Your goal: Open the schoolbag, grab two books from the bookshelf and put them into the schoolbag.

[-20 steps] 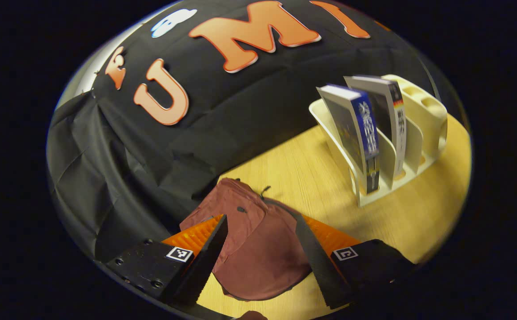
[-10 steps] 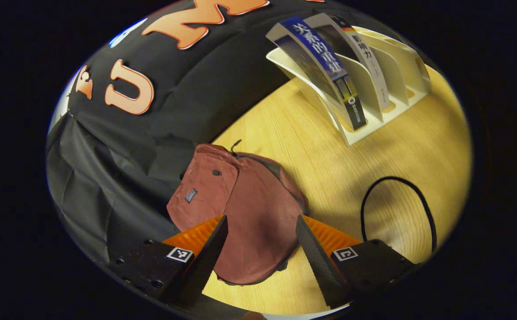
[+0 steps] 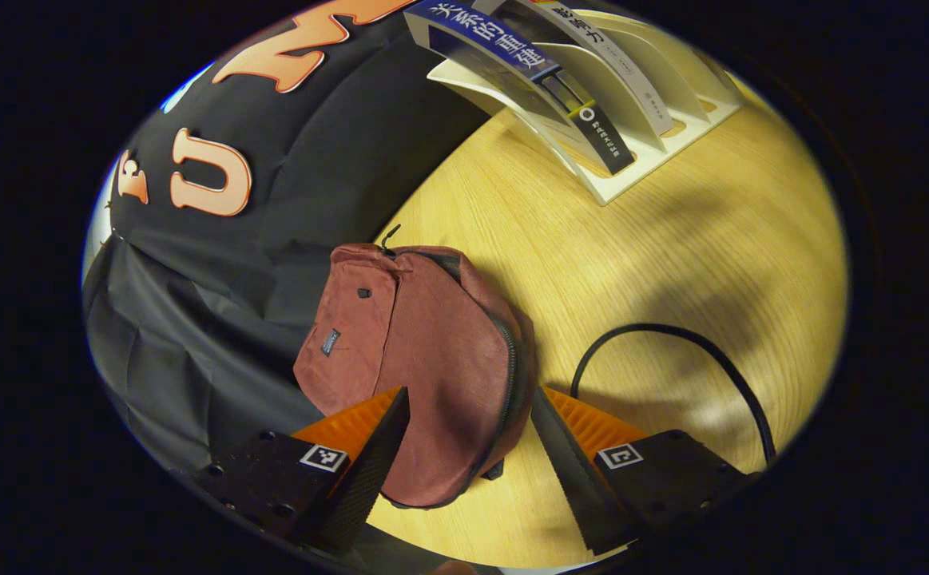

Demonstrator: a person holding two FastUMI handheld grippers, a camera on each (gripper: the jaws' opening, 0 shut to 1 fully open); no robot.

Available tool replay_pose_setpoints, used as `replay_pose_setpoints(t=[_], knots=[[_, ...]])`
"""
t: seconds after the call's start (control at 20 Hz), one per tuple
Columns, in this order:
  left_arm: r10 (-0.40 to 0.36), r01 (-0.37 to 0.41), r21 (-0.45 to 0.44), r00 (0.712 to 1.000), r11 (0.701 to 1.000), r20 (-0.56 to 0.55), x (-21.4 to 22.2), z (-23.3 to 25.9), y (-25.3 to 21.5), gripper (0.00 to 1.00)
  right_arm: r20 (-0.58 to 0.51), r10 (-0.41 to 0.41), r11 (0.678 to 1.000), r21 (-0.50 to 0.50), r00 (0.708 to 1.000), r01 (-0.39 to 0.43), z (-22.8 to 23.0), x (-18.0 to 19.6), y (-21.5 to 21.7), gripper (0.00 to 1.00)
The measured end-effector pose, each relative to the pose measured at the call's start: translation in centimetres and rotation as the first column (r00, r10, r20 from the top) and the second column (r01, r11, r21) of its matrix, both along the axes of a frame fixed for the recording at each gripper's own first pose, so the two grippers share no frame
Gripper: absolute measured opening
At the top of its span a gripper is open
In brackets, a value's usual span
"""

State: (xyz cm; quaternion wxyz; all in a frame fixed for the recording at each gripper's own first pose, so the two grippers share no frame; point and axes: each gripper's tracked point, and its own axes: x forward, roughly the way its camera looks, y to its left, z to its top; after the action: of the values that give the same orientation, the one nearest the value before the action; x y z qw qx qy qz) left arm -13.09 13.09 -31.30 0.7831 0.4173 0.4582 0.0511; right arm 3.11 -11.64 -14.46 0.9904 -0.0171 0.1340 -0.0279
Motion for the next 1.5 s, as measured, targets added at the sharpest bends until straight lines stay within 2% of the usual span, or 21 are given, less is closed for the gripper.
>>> replay_pose_setpoints(t=[0.2,0.45,0.6,0.8,0.95,1.15,1.2,1.35,1.4,1.5], knots=[[-0.054,0.051,0.068,0.997,0.996,0.051,1.6,2.1,0.6,0.97,0.016,-0.023,1.000,0.007,1.000,0.023,0.5,-0.1,-1.1,0.97],[-0.101,0.083,0.162,0.990,0.983,0.101,3.4,4.4,1.6,0.95,0.020,-0.031,0.999,0.018,0.999,0.031,1.0,-0.1,-1.6,0.97],[-0.109,0.085,0.188,0.987,0.979,0.121,4.6,5.4,2.7,0.94,0.030,-0.034,0.999,0.019,0.999,0.034,1.4,0.1,-1.9,0.97],[-0.100,0.079,0.167,0.988,0.983,0.121,6.9,5.7,4.5,0.87,0.035,-0.040,0.999,0.015,0.999,0.039,1.8,0.2,-2.3,0.97],[-0.071,0.061,0.109,0.993,0.992,0.099,7.9,5.8,5.7,0.85,0.045,-0.059,0.998,0.004,0.997,0.059,2.3,-0.1,-3.3,0.97],[-0.043,0.043,-0.001,0.999,0.999,0.029,7.8,5.8,5.8,0.61,0.052,-0.100,0.995,0.016,0.994,0.099,2.7,-0.2,-4.8,0.96],[-0.030,0.031,-0.027,0.999,0.999,0.028,7.9,6.2,5.7,0.49,0.054,-0.108,0.994,0.019,0.993,0.107,2.8,-0.3,-5.0,0.97],[-0.008,0.007,-0.101,1.000,0.995,-0.007,8.1,7.0,5.7,0.35,0.069,-0.120,0.993,0.018,0.990,0.119,3.4,-0.2,-5.6,0.96],[-0.002,-0.002,-0.124,1.000,0.992,-0.029,7.8,7.4,5.8,0.27,0.074,-0.120,0.993,0.019,0.990,0.119,3.5,-0.2,-5.6,0.96],[0.007,-0.021,-0.181,0.997,0.983,-0.077,7.3,8.3,5.9,0.19,0.073,-0.121,0.993,0.026,0.990,0.119,3.7,-0.1,-5.6,0.96]])
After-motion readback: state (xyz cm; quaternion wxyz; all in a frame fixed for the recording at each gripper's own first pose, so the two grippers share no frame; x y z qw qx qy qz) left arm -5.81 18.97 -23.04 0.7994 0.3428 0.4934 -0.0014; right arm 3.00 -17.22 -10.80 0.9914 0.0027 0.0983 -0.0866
